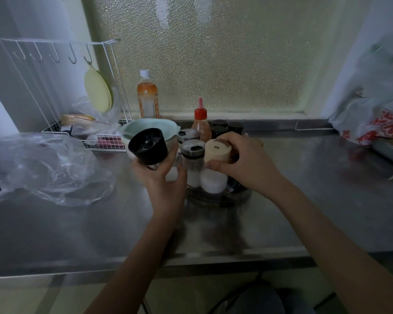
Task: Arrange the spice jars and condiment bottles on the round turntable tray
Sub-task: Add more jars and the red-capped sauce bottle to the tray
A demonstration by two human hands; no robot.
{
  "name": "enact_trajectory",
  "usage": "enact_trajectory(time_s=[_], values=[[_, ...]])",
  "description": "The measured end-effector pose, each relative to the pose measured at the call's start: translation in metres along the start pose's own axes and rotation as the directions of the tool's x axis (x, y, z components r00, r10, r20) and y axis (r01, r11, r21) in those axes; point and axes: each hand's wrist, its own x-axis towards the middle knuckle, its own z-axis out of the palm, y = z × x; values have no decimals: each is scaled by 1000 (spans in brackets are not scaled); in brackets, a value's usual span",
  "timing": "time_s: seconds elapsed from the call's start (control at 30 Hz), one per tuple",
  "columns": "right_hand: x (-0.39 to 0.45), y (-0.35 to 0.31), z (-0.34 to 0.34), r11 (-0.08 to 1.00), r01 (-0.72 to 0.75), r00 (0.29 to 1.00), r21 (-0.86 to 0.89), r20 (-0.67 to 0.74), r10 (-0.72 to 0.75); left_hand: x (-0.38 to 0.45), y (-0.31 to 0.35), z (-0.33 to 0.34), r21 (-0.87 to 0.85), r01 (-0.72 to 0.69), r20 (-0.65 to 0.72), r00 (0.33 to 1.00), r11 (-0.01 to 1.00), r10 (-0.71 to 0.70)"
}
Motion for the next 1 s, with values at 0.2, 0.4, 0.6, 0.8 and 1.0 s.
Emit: enact_trajectory(time_s=[0.2, 0.4, 0.6, 0.8, 1.0], values=[[12, 1, -8, 988, -52, 990, -144, 121, 70, 1, 1, 2, 90, -89, 1, 996, 992, 90], [18, -6, 2, 913, 40, 966, -406, 251, 69, 0, 3, 3, 94, -105, 11, 994, 990, 105], [20, -11, -5, 977, -4, 974, -212, 222, 52, 1, 3, 2, 101, -118, 18, 993, 988, 117], [65, 5, -46, 998, -61, 953, 33, -296, 68, 0, 5, 3, 120, -129, 22, 992, 984, 127], [131, 32, -12, 963, -219, 970, -158, 74, 233, 0, 14, 5, 84, -116, 19, 993, 990, 114]])
